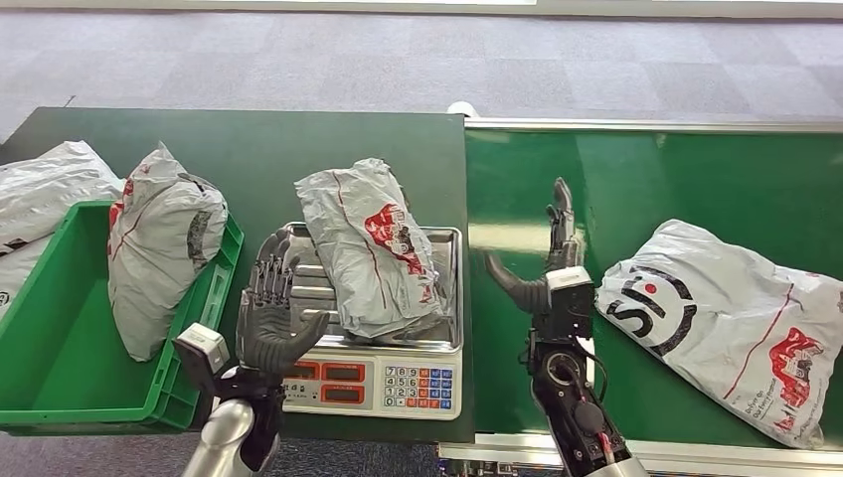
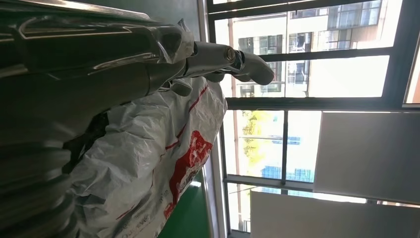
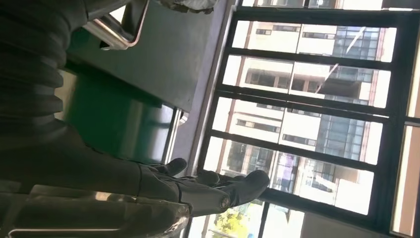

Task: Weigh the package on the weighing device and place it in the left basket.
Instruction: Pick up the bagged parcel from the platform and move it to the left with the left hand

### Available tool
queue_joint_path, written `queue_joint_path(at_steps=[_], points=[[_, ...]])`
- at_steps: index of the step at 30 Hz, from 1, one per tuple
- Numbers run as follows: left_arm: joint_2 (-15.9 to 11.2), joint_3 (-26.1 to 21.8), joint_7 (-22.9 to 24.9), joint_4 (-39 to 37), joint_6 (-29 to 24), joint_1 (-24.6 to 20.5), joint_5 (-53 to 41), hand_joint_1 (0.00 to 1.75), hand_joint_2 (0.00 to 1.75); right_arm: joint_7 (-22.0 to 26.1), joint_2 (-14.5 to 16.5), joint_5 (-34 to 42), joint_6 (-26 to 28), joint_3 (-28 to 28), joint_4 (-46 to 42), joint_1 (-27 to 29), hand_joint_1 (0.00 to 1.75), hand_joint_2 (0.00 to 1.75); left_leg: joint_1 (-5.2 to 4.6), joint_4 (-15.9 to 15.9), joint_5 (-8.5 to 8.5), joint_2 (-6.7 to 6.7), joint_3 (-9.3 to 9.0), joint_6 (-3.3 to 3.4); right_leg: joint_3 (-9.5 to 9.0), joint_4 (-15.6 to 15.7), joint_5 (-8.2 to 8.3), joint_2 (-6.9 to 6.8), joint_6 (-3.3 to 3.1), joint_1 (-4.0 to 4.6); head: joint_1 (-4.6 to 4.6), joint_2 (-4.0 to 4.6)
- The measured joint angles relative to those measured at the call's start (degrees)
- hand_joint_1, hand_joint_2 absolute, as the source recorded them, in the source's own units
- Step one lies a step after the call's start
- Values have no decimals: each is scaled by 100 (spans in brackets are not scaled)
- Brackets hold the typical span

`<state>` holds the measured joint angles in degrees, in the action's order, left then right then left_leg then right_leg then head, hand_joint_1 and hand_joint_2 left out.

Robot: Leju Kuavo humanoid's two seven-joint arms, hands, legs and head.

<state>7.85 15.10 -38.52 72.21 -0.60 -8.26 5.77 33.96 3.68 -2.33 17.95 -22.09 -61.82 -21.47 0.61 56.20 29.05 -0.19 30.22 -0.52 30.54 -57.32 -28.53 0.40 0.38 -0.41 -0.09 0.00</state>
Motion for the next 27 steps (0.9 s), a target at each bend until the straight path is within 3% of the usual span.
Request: queue_joint_path(at_steps=[12,21,27], points=[[-78,14,217,43,160,35,-413,0,175,-235,-25,301,-787,1100,183,481,0,175,0,-1,0,-2,3,0,3,0,0,0,0,0,0,0],[-220,356,839,59,-403,-180,-2088,0,175,-261,155,169,-1005,1223,515,602,0,175,0,-1,0,-2,4,0,4,0,0,0,0,0,1,0],[-274,618,1286,-34,-495,-418,-2814,0,175,-325,200,76,-1005,1223,583,601,0,175,0,0,-1,-6,4,0,4,0,0,-1,0,0,0,0]])
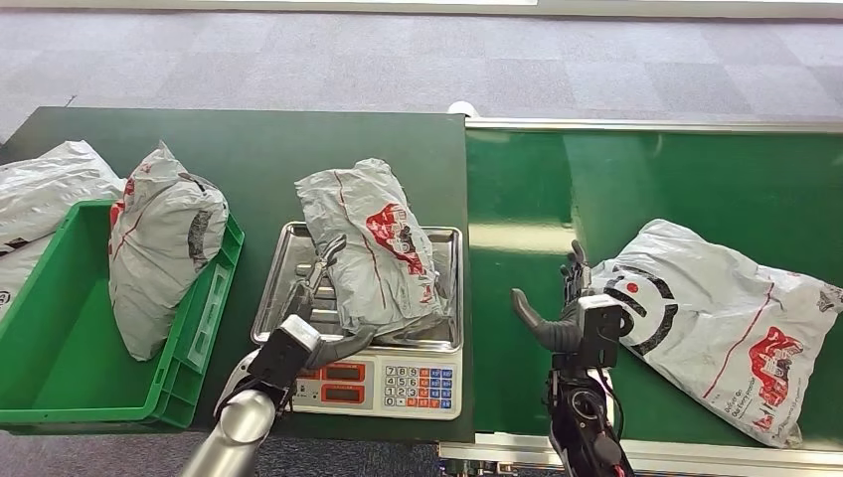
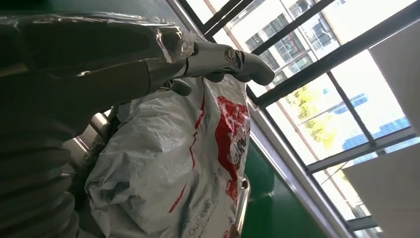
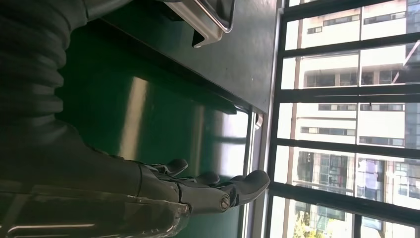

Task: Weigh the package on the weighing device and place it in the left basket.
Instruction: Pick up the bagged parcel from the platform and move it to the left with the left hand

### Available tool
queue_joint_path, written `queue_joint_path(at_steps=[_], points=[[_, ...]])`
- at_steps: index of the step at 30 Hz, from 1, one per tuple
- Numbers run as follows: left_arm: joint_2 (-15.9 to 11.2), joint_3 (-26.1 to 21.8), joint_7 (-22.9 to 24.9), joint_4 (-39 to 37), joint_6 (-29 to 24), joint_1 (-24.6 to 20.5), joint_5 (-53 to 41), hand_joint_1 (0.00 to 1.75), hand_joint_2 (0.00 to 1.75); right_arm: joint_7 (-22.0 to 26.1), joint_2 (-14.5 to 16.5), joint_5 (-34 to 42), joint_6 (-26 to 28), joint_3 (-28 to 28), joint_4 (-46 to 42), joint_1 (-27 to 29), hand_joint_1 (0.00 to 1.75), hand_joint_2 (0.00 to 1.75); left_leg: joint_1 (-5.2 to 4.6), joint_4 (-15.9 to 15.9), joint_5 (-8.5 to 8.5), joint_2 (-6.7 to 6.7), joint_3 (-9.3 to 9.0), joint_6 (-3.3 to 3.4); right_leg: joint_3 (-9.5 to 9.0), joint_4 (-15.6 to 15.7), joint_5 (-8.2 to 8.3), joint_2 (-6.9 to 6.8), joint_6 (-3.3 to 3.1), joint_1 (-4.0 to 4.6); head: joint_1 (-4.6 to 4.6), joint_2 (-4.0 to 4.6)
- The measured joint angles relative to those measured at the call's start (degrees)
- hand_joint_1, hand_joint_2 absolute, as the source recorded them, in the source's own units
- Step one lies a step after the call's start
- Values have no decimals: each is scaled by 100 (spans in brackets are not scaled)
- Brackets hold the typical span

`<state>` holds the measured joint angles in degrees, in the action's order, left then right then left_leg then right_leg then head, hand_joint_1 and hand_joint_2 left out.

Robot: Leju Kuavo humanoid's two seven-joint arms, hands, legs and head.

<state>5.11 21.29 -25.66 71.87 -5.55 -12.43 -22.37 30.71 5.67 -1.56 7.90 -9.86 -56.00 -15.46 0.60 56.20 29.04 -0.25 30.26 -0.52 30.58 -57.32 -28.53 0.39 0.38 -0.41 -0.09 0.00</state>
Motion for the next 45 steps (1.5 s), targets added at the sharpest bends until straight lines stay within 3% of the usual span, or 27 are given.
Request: queue_joint_path(at_steps=[10,24,28,30,32,33,35,45], points=[[-44,462,686,-617,103,-421,-1027,0,175,-91,40,-148,-106,34,10,2,0,175,0,0,0,3,1,0,2,0,0,1,0,0,1,0],[-32,698,1114,-1426,502,-765,-1488,0,175,-215,98,-332,-156,125,26,19,0,175,-1,-1,-3,-13,-16,4,-27,1,-1,-27,1,-1,0,0],[-10,688,1147,-1471,510,-782,-1496,12,175,-255,127,-367,-122,146,24,70,0,175,-2,-2,-6,-14,-31,5,-44,2,-1,-29,0,-2,0,0],[1,675,1157,-1474,521,-781,-1506,65,175,-274,134,-381,-114,156,15,101,0,175,-2,-2,-9,-16,-34,4,-48,2,0,-29,0,-2,0,0],[10,662,1152,-1471,531,-778,-1511,146,175,-287,140,-391,-111,163,3,121,0,175,-2,-1,-12,-18,-35,5,-49,2,0,-31,0,-2,1,0],[13,657,1140,-1464,535,-773,-1512,165,175,-291,146,-393,-109,166,-3,128,0,175,-3,-1,-12,-21,-35,5,-50,2,0,-33,0,-2,1,0],[18,647,1096,-1434,534,-751,-1513,175,175,-308,157,-395,-105,171,-26,141,0,175,-3,-1,-13,-26,-36,5,-52,2,0,-37,0,-2,1,0],[67,468,1042,-1208,487,-649,-1480,175,175,-360,170,-412,-94,184,-133,234,0,175,-2,-1,-13,-30,-36,4,-49,2,2,-37,2,-2,1,0]])
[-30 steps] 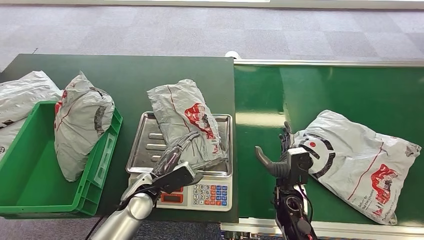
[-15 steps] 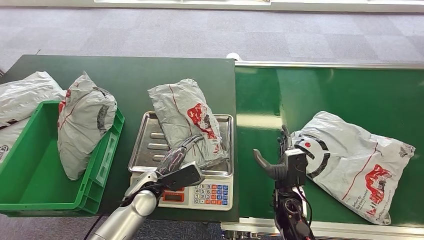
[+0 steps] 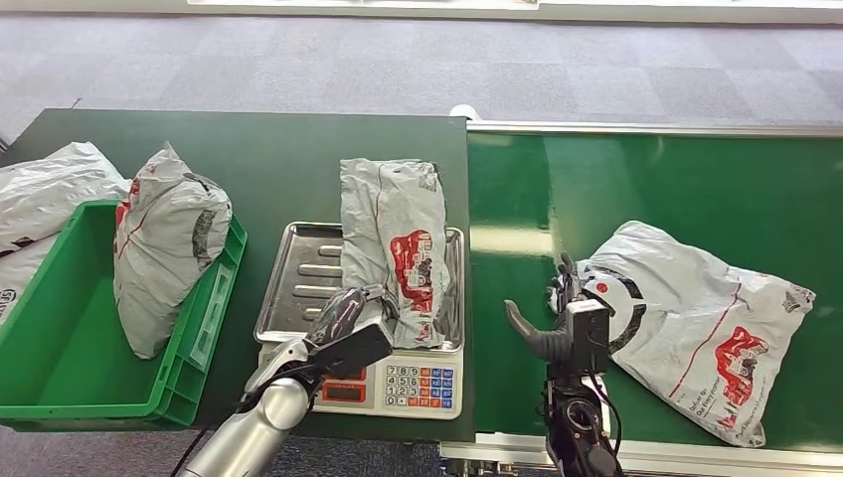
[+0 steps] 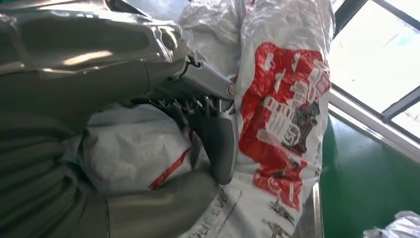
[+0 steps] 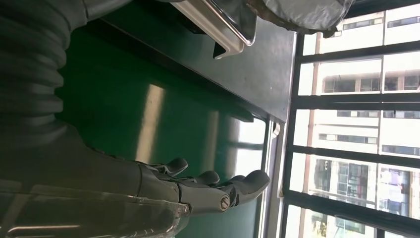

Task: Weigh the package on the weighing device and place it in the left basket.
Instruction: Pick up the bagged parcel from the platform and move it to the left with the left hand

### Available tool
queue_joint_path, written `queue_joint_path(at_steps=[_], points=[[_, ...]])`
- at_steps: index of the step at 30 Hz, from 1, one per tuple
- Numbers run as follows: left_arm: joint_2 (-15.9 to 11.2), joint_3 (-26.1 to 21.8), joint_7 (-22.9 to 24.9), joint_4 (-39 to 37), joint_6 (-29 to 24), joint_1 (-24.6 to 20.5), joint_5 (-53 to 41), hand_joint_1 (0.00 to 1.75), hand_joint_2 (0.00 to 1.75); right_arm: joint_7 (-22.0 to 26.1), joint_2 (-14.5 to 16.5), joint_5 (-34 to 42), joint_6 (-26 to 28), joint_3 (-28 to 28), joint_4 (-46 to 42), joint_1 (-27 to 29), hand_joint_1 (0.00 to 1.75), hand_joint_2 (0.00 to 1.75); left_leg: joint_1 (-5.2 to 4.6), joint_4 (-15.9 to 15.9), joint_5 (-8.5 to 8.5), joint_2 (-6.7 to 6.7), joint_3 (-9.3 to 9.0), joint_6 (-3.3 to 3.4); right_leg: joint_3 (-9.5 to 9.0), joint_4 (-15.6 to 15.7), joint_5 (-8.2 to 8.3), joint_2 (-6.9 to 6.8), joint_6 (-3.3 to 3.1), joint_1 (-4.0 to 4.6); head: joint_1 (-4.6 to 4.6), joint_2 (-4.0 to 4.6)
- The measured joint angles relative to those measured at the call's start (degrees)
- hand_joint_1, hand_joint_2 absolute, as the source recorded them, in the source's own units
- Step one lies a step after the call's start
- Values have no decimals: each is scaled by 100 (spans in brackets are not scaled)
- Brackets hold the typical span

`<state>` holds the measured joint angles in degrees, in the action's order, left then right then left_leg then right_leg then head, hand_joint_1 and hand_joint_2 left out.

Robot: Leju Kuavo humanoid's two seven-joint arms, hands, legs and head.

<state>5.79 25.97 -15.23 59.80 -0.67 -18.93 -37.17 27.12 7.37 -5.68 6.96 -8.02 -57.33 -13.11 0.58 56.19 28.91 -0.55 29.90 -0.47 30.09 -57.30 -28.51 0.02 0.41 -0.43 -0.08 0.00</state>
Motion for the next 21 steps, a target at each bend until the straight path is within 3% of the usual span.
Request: queue_joint_path(at_steps=[21], points=[[22,-19,16,3,168,11,-249,175,175,-20,8,-38,-5,64,-139,117,0,175,0,-1,1,-2,7,0,5,0,-1,-1,0,0,-1,0]])
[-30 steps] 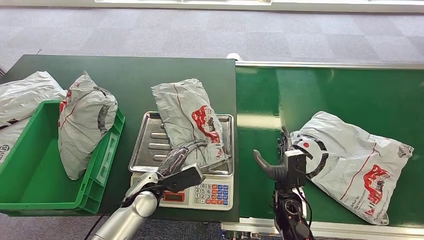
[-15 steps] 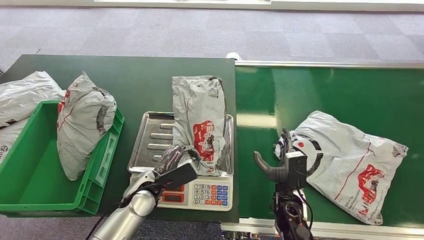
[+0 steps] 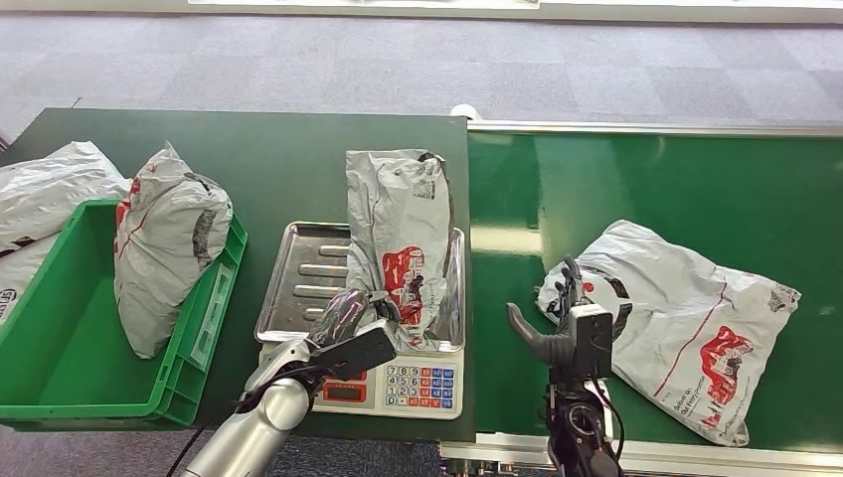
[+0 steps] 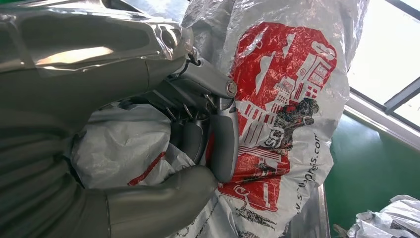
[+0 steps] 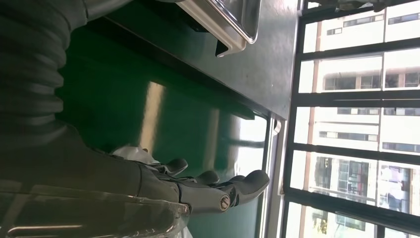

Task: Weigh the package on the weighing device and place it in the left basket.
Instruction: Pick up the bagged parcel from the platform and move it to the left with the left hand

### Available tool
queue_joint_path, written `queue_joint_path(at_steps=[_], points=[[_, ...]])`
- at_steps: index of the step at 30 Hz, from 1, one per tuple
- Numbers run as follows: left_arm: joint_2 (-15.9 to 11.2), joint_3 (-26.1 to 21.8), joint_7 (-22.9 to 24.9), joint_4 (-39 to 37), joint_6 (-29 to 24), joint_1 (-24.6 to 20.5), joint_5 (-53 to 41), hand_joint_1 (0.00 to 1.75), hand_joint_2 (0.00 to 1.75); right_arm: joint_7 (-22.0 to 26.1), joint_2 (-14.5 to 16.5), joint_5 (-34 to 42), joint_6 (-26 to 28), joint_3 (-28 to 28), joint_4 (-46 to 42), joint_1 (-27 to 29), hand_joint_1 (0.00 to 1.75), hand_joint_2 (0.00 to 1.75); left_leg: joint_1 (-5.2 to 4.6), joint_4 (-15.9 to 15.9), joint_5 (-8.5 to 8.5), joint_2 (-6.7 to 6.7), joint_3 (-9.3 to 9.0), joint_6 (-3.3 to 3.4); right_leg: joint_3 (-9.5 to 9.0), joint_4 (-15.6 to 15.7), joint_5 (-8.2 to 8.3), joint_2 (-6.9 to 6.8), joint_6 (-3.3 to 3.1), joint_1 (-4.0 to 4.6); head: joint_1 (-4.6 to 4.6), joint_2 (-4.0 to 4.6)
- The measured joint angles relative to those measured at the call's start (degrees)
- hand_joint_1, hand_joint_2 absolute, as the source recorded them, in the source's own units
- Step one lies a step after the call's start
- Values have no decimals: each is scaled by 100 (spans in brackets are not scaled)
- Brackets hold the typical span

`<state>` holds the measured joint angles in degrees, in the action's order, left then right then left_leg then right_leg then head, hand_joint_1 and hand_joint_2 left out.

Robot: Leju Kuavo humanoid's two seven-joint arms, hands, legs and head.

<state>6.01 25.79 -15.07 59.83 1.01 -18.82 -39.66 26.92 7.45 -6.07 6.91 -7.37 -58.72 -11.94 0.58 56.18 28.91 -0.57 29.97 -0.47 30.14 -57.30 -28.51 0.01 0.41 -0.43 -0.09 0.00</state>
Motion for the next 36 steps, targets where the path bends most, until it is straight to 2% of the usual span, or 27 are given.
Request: queue_joint_path(at_steps=[3,11,15,21,29,36], points=[[3,-22,-141,11,-81,23,108,175,175,-1,0,0,2,14,-21,16,0,175,0,0,0,0,0,0,0,0,0,0,0,0,0,0],[22,-318,-941,532,-574,417,981,175,175,1,0,7,22,53,-123,114,0,175,0,1,0,8,18,0,23,0,0,4,0,0,2,0],[35,-514,-1659,1060,-983,627,1817,175,175,45,0,46,24,55,-128,109,0,175,1,1,0,10,29,0,33,-1,0,5,0,1,1,0],[52,-800,-2351,1958,-1358,909,2899,175,175,138,0,132,51,55,-71,14,0,175,1,0,0,10,34,0,38,-1,0,5,0,1,1,0],[57,-937,-2494,2880,-1839,1127,3641,175,175,178,0,167,126,55,11,-55,0,175,0,1,0,8,37,0,41,-1,0,4,0,1,1,0],[112,-1214,-2495,3647,-1986,1283,4067,175,175,215,0,192,129,55,72,-81,0,175,1,0,0,8,38,0,42,-1,0,4,0,1,0,0]])
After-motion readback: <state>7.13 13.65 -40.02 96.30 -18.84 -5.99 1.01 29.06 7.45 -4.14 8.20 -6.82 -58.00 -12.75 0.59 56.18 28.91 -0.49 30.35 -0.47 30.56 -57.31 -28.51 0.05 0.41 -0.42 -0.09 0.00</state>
